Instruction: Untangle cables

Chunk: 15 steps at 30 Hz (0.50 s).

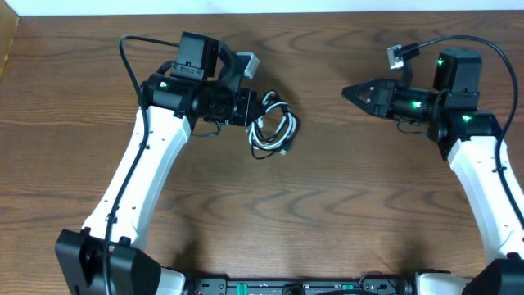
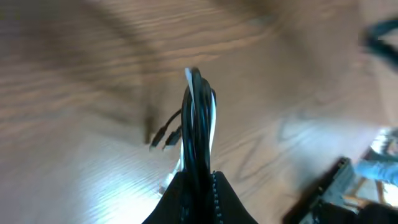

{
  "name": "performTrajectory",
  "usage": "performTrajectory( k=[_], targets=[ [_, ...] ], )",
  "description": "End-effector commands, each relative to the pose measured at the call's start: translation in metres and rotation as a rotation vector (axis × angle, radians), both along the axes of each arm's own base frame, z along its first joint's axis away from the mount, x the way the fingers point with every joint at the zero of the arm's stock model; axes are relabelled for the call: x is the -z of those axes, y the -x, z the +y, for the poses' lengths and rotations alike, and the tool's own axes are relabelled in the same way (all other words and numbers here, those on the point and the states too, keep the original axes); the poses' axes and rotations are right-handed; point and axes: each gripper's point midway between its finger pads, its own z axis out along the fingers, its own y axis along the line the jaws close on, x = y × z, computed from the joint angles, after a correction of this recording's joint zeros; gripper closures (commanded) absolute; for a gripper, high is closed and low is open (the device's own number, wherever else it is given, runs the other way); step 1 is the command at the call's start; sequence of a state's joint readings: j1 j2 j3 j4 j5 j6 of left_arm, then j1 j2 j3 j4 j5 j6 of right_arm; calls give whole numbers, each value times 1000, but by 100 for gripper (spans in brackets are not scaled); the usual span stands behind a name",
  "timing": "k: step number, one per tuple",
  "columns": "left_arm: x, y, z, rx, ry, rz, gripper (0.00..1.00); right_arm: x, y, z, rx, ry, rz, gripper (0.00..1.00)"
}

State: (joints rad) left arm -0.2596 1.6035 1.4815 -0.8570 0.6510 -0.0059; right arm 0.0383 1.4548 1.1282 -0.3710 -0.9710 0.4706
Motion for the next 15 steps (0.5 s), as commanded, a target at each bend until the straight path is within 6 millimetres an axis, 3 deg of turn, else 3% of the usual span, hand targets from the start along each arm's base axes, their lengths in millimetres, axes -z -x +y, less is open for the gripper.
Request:
performTrajectory(
  k=[1, 6, 8, 11, 15],
  targets=[
    [-27, 12, -24, 142, 176, -39, 92, -3, 9, 20, -69, 24, -53, 54],
    [-40, 4, -31, 48, 267, 36, 93, -3, 16, 52, -86, 28, -20, 54],
    [-47, -5, -33, -55, 320, 113, 92, 2, 13, 66, -11, 30, 65, 55],
    [-52, -11, -35, -161, 374, 209, 93, -10, 8, 87, 40, -25, 79, 55],
    [-52, -10, -35, -210, 395, 273, 93, -13, -2, 93, 126, -37, 90, 54]
  ],
)
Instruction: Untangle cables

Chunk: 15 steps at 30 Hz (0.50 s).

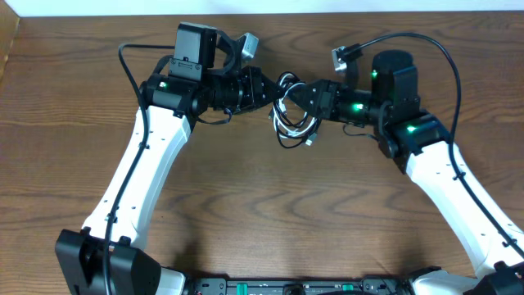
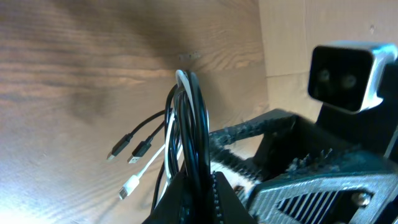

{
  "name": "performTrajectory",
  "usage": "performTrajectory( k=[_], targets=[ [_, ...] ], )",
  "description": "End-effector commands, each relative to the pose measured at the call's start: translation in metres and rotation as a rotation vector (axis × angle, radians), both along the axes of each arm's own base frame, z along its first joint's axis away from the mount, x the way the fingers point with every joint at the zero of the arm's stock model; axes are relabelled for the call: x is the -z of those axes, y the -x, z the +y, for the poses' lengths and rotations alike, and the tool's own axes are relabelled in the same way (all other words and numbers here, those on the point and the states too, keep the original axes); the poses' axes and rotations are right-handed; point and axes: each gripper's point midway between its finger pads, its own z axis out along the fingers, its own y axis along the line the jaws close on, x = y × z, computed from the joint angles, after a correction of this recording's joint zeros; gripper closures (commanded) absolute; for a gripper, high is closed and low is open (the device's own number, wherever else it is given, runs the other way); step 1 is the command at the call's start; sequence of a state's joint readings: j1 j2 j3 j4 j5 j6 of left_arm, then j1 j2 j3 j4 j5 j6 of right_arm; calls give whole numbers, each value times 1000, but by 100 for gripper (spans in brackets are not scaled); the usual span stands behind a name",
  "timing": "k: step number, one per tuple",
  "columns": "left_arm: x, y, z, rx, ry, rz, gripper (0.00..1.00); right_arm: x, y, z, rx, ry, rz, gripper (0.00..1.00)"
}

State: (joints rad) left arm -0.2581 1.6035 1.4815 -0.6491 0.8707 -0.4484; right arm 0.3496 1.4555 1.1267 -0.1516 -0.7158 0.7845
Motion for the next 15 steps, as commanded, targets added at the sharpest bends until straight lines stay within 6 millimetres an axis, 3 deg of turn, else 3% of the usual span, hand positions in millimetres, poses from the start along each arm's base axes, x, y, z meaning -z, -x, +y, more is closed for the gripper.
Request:
performTrajectory(
  k=[1, 10, 15],
  targets=[
    [-8, 3, -3, -47, 68, 111, 93, 4, -12, -2, 134, -8, 82, 54],
    [-19, 14, -11, 23, 136, 128, 93, 21, -31, -3, 207, -9, 125, 54],
    [-19, 14, -11, 25, 138, 130, 93, 32, -35, 18, 143, -60, 154, 58]
  ],
)
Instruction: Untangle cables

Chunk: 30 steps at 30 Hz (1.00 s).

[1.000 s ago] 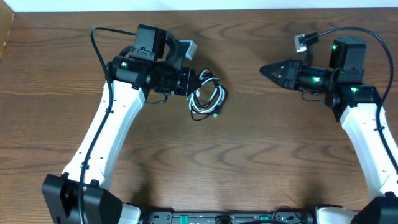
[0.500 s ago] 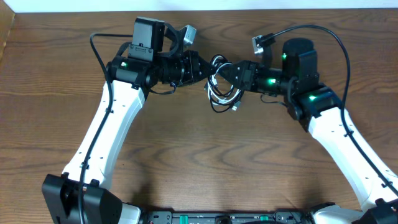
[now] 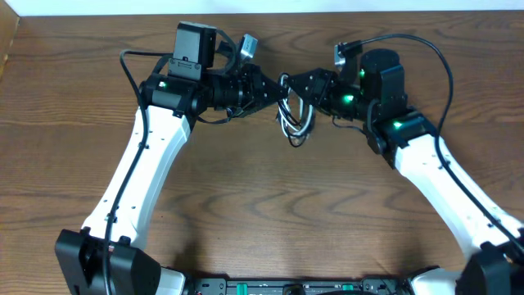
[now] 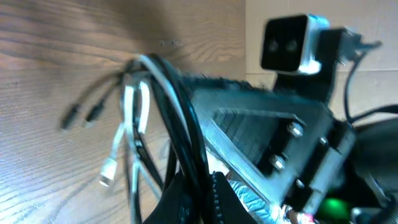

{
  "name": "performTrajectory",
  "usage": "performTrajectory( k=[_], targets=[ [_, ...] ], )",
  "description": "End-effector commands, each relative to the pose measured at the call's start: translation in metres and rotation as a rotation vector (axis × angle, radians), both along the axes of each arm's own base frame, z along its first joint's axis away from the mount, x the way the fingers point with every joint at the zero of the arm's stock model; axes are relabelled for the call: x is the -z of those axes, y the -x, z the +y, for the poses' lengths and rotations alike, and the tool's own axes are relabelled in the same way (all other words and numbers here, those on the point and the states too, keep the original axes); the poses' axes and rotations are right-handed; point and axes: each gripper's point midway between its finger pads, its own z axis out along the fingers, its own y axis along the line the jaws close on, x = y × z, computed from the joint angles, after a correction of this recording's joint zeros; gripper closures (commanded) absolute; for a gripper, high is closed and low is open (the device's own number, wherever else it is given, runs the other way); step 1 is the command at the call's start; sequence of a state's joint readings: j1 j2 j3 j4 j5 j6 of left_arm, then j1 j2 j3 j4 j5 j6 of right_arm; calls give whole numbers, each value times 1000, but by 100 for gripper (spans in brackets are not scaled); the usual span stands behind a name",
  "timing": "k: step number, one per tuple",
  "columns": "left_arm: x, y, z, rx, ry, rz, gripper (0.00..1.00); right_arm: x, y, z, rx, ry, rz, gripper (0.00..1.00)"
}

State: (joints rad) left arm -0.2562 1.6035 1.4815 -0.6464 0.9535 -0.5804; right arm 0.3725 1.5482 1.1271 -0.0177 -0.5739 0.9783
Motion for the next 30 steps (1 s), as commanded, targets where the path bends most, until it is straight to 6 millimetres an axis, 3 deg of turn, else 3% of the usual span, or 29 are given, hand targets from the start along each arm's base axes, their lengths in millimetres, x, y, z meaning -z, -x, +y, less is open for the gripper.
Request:
performTrajectory(
  k=[1, 7, 11, 16, 19, 23, 25, 28, 30],
  targets=[
    [-11, 6, -4, 35, 49, 4, 93, 14, 2, 16, -33, -22, 58, 58],
    [-11, 5, -4, 37, 49, -4, 93, 20, 9, 26, -88, -36, 81, 62],
    [-12, 0, -3, 26, 38, -37, 93, 3, 20, 33, -207, -103, 41, 66],
    [-11, -10, 9, -4, 26, -67, 93, -7, 26, 21, -298, -151, 22, 65],
    [-10, -16, 17, -34, 16, -72, 93, 3, 25, 13, -300, -102, 0, 69],
    [10, -22, 27, -79, -115, -96, 93, 56, 14, -20, -161, 132, 66, 72],
    [33, -23, 28, -94, -209, -69, 92, 93, 5, -61, -13, 349, 122, 70],
    [54, -26, 9, -30, -210, -57, 93, 105, -4, -95, 63, 456, 130, 66],
    [52, -25, -14, 89, -103, -110, 93, 110, -5, -116, 104, 467, 170, 65]
  ],
)
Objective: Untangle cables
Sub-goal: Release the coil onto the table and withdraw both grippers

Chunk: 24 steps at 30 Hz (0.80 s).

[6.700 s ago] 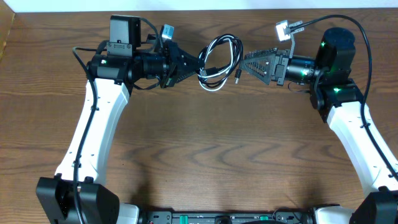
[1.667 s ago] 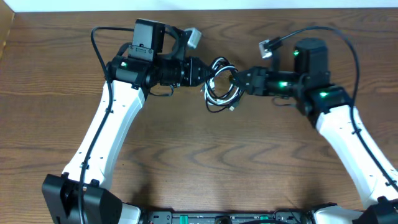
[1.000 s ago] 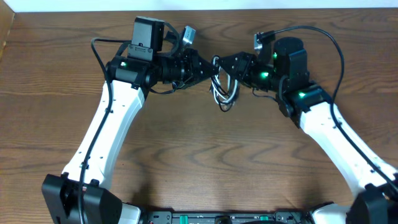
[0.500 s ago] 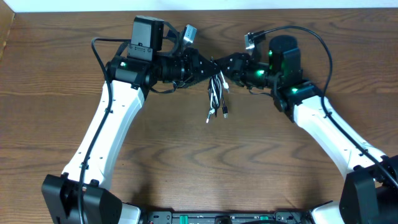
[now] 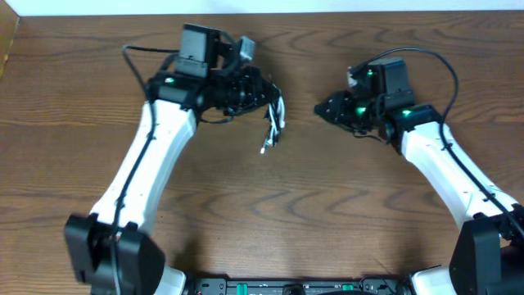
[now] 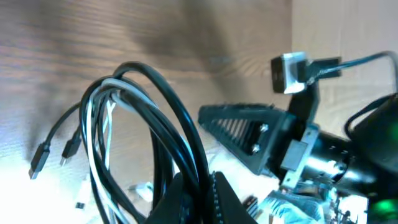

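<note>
A bundle of black and white cables (image 5: 275, 115) hangs from my left gripper (image 5: 264, 92), which is shut on it above the table's far middle. In the left wrist view the loops (image 6: 155, 106) rise out of the gripper (image 6: 200, 183), and two black plugs (image 6: 38, 163) dangle at the left. My right gripper (image 5: 321, 110) is a short way right of the bundle, pointing at it with its jaws together and nothing in them. The left wrist view also shows the right gripper (image 6: 205, 114), close to the loops but apart from them.
The wooden table (image 5: 262, 213) ends at its far edge (image 5: 327, 10) just behind both arms. A cardboard wall (image 6: 336, 25) stands beyond it. The right wrist camera (image 6: 287, 65) and the right arm's own black lead (image 5: 434, 57) sit above the right gripper.
My right gripper was against the bundle beside the left gripper; it is now off to the right, clear of the cables. The left gripper still holds the bundle, now slightly further left.
At first my left gripper held the bundle, with the right gripper far off at the right. Half a second later the right gripper was at the bundle, and both stayed together at it. Now they are apart, and only the left holds the cables.
</note>
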{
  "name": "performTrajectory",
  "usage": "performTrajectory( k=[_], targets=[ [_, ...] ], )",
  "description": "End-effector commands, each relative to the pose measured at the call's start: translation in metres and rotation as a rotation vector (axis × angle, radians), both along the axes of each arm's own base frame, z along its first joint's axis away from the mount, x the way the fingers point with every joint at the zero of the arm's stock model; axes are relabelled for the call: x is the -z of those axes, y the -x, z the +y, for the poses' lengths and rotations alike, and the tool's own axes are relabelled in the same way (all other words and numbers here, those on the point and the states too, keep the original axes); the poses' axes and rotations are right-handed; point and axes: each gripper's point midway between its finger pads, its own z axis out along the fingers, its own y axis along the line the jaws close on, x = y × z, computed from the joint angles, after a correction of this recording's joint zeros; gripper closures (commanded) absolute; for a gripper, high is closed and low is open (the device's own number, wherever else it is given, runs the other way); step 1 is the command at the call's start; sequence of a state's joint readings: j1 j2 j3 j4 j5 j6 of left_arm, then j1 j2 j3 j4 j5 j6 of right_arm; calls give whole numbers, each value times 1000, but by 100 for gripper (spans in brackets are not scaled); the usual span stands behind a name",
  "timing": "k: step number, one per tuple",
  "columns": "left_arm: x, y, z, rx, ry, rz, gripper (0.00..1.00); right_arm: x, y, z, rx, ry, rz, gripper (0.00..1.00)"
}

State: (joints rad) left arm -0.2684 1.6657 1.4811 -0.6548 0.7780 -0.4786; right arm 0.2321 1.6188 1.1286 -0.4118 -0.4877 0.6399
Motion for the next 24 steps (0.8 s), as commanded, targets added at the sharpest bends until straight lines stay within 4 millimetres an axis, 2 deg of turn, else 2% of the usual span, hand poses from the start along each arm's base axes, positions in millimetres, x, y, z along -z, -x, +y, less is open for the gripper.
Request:
performTrajectory(
  k=[1, 3, 5, 6, 10, 11, 13, 15, 16, 17, 18, 19, 21, 24],
  targets=[
    [6, -1, -34, 193, 123, -64, 92, 12, -11, -47, 87, 124, -8, 65],
    [4, 1, -45, 263, 208, -67, 92, 16, -9, -65, 114, 137, 22, 65],
    [13, 2, -50, 302, 239, -48, 93, 20, -7, -83, 134, 152, 43, 66],
    [22, 3, -51, 312, 245, -23, 93, 23, -5, -97, 148, 164, 60, 65],
    [60, 4, -53, 353, 240, 40, 93, 32, 9, -112, 127, 200, 112, 60],
    [78, 4, -49, 345, 195, 61, 92, 35, 15, -112, 112, 210, 132, 60],
    [141, 1, -22, 240, -59, 184, 92, 41, 29, -109, 97, 217, 191, 57],
    [167, 1, -3, 193, -208, 222, 76, 43, 35, -106, 85, 219, 216, 53],
    [180, 1, 14, 163, -319, 232, 60, 44, 39, -104, 77, 221, 230, 48],
    [187, 1, 27, 148, -404, 231, 53, 45, 42, -101, 67, 222, 241, 42],
    [188, 1, 33, 170, -443, 210, 49, 45, 45, -98, 57, 224, 250, 34],
    [185, 2, 37, 201, -471, 180, 48, 46, 48, -94, 46, 226, 257, 32],
    [176, -1, 42, 208, -508, 147, 48, 46, 50, -91, 34, 228, 259, 31],
    [149, -7, 43, 223, -516, 42, 48, 45, 50, -82, 10, 226, 247, 31]
  ],
)
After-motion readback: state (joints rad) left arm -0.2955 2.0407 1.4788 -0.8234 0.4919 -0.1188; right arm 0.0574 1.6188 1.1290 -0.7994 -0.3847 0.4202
